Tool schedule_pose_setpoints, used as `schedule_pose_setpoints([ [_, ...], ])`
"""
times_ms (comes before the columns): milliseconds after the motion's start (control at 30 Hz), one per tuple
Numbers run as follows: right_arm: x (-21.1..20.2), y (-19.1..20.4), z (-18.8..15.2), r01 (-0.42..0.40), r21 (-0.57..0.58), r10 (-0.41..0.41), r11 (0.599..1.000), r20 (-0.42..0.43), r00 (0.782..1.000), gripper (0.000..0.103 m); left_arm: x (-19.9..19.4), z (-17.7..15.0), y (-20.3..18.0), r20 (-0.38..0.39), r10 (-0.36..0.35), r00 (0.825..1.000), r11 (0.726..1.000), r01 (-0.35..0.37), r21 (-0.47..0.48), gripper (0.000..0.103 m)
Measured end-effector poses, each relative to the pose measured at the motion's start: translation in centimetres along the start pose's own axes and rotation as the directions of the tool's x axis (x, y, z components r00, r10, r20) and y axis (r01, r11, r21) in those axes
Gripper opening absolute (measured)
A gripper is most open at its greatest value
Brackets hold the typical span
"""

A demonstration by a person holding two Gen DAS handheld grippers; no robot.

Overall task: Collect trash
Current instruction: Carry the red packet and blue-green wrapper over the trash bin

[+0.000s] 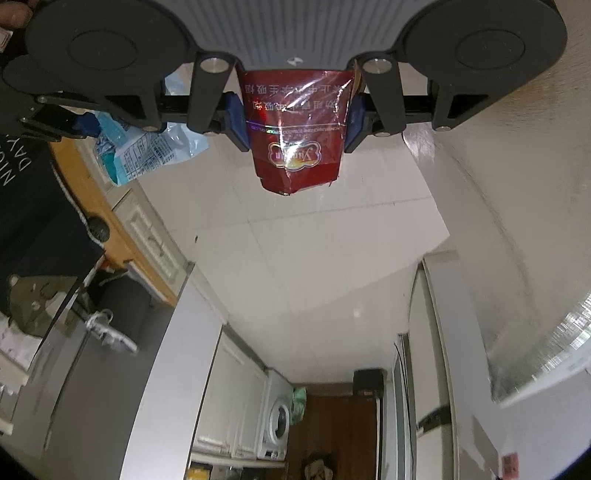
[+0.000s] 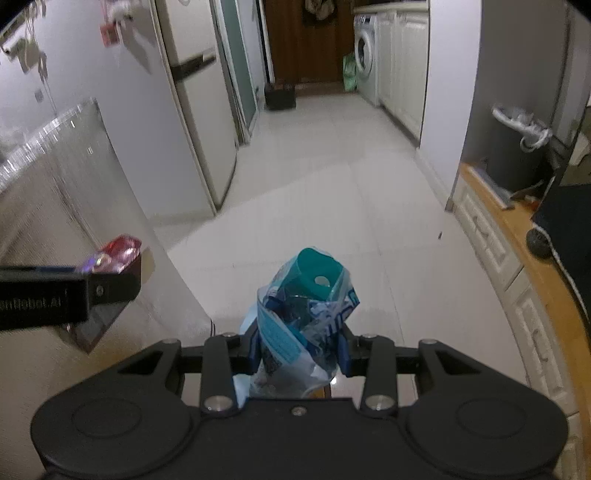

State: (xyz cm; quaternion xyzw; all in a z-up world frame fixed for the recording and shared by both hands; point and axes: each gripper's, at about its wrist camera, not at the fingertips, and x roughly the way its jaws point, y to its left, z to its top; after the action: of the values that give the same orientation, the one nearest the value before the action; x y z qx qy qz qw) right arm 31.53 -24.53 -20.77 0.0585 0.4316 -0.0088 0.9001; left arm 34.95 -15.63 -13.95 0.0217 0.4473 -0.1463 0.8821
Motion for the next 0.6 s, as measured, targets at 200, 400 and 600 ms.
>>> schedule_pose_setpoints([
  [200,4.3,0.0,-0.3,0.008,-0.020,-0.009,1.000,-0.083,0.996,0.039,5.1,-1.0,1.4,-0.086,0.001,0.996,1.000,-0.003,-0.023,0.053],
  [400,7.9,0.4,-0.9,0.001,-0.038,-0.007,0.999,-0.154,0.988,0.039,9.2,-2.5,3.1,-0.169,-0.006,0.986,0.998,-0.005,-0.063,0.053],
  [600,11.2,0.6,-1.6,-0.012,-0.055,0.000,0.998,-0.218,0.976,0.039,12.2,-3.5,4.5,-0.233,-0.030,0.972,0.994,0.004,-0.112,0.053],
])
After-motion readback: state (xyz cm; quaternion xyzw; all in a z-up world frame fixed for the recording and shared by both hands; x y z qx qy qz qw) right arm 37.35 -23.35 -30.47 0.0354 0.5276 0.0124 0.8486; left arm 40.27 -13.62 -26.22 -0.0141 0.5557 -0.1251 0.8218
